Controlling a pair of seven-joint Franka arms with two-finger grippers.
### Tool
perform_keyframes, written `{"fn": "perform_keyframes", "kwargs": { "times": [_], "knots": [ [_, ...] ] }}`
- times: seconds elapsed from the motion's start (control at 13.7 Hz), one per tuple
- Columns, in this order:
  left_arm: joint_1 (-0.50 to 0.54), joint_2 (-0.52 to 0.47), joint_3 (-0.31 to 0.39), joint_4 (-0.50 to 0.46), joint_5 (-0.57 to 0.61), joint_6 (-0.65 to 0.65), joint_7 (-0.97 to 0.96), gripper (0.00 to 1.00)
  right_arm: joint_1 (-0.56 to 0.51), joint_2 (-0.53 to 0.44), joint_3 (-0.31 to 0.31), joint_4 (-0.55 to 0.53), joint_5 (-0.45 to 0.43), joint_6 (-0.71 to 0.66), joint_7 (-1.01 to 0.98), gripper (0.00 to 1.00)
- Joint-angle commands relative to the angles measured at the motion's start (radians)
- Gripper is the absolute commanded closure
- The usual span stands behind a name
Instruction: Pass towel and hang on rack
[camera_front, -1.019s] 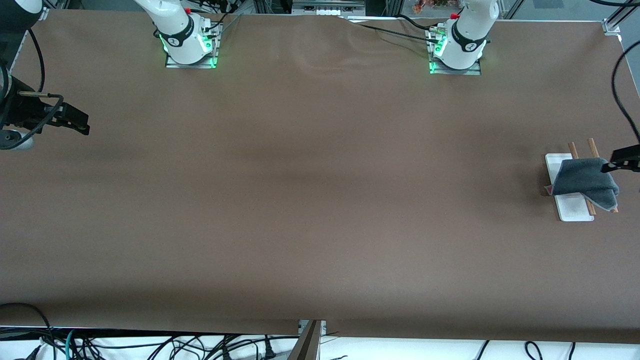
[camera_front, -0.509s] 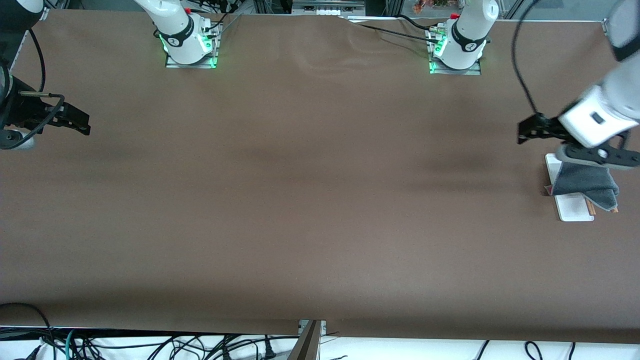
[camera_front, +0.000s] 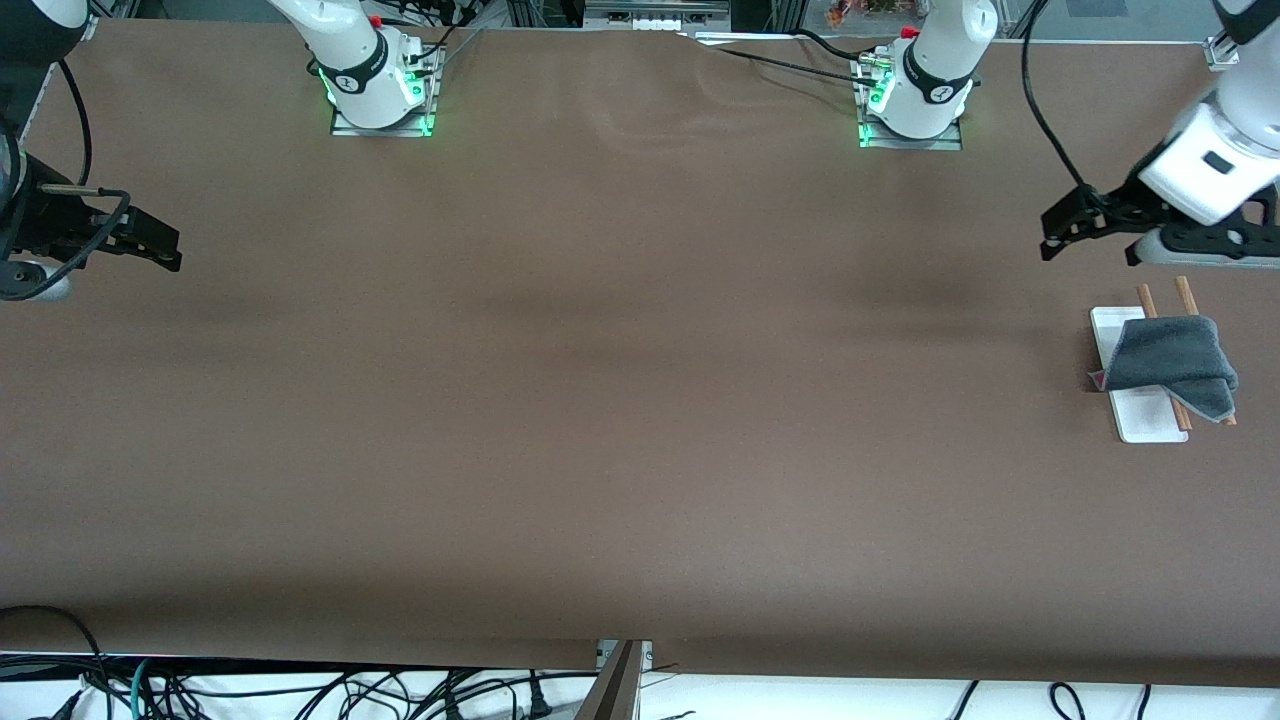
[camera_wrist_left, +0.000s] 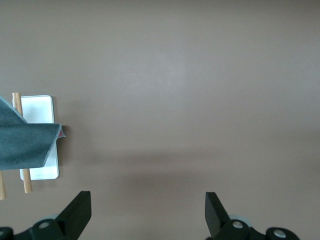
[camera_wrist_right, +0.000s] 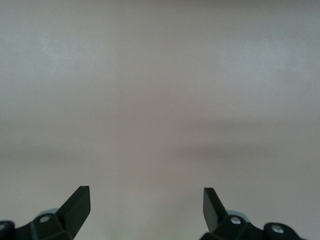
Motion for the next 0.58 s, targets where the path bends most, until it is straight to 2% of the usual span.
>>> {"fn": "perform_keyframes", "kwargs": {
  "times": [0.0,0.36,0.51],
  "knots": [
    [-0.026,0.09,0.004,0.12,-0.004,-0.031,0.001,0.0,0.0,-0.001,0.003,0.007,0.004,-0.001,0.01,0.0],
    [-0.042,0.102,0.015,0.119,0.004,-0.049,-0.002,0.0,0.0,-0.001,0.003,0.007,0.004,-0.001,0.01,0.0],
    [-0.063,0.105,0.012,0.122,0.074,-0.046,-0.001,0.0,0.0,-0.001,0.003,0.007,0.006,-0.001,0.01,0.0]
  ]
}}
